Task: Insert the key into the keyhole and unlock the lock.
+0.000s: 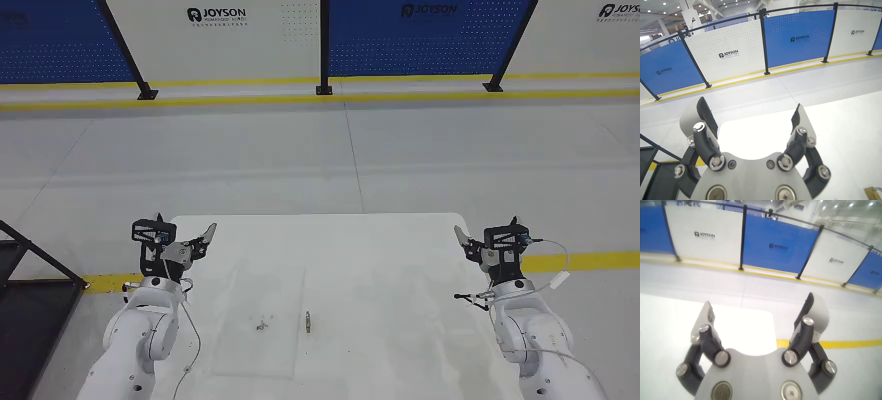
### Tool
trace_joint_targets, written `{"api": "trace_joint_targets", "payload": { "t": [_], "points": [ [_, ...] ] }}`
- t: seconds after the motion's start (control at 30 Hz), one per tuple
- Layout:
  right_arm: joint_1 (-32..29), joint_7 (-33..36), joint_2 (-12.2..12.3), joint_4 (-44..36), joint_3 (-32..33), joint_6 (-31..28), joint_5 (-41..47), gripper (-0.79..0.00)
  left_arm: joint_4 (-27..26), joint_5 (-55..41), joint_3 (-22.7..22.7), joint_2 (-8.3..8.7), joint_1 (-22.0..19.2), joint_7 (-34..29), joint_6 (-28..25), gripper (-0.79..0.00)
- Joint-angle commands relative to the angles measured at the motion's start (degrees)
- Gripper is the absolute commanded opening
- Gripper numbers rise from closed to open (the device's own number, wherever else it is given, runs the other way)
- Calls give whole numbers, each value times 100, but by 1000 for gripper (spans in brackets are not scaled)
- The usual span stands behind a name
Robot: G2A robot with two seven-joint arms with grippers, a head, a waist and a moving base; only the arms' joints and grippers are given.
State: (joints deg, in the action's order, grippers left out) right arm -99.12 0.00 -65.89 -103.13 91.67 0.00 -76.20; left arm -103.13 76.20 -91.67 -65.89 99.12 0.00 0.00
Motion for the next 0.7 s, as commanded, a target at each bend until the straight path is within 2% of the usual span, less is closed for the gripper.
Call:
{"api": "trace_joint_targets", "payload": {
  "t": [0.0,0.17,0.47,0.57,0.67],
  "points": [
    [0,0,0,0,0,0,0,0,0,0,0,0,0,0,0,0],
    [0,0,0,0,0,0,0,0,-311,37,67,11,255,-192,-446,0],
    [0,0,0,0,0,0,0,0,-1688,403,300,60,1681,-1440,-1308,0],
    [0,0,0,0,0,0,0,0,-1928,591,465,66,1962,-1858,-1381,0],
    [0,0,0,0,0,0,0,0,-1954,840,720,62,2066,-2287,-1350,0]
  ]
}}
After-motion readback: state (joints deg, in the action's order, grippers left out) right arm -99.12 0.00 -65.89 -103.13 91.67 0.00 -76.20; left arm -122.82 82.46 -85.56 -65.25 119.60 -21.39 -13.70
